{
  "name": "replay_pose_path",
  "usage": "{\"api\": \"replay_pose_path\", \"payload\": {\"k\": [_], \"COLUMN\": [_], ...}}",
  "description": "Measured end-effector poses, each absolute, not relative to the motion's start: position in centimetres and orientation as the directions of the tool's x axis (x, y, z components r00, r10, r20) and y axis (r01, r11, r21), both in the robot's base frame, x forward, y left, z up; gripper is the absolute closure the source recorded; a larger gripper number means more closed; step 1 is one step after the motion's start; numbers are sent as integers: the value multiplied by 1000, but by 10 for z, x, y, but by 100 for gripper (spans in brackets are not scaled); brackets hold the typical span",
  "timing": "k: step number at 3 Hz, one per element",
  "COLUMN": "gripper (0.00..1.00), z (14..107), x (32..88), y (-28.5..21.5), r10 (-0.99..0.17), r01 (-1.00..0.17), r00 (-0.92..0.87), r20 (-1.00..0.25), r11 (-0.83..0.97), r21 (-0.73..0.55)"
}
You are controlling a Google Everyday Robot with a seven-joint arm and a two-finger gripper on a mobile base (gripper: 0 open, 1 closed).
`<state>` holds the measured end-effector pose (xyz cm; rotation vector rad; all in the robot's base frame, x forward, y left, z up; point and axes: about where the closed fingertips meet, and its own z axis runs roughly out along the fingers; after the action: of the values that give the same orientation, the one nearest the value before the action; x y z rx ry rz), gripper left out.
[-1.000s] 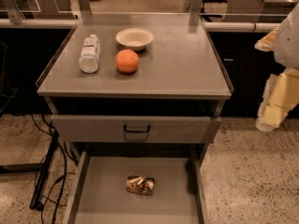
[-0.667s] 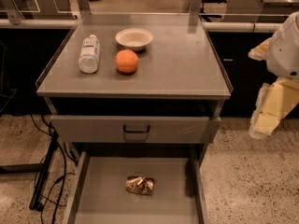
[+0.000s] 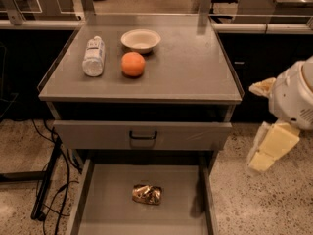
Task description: Pick orange can from middle drawer and place on counter
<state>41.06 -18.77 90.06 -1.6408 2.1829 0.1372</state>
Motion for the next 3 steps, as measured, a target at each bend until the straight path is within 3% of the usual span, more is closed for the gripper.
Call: {"api": "replay_pose_path", "payload": {"k": [2, 3], "gripper": [0, 0], "z": [840, 835], "x": [421, 421], "y": [-155, -152], "r10": [-838, -839], "r01": [-935, -937], "r00": [-186, -186], "r20": [-513, -511], "r11": [312, 307], "r21": [-171, -164]}}
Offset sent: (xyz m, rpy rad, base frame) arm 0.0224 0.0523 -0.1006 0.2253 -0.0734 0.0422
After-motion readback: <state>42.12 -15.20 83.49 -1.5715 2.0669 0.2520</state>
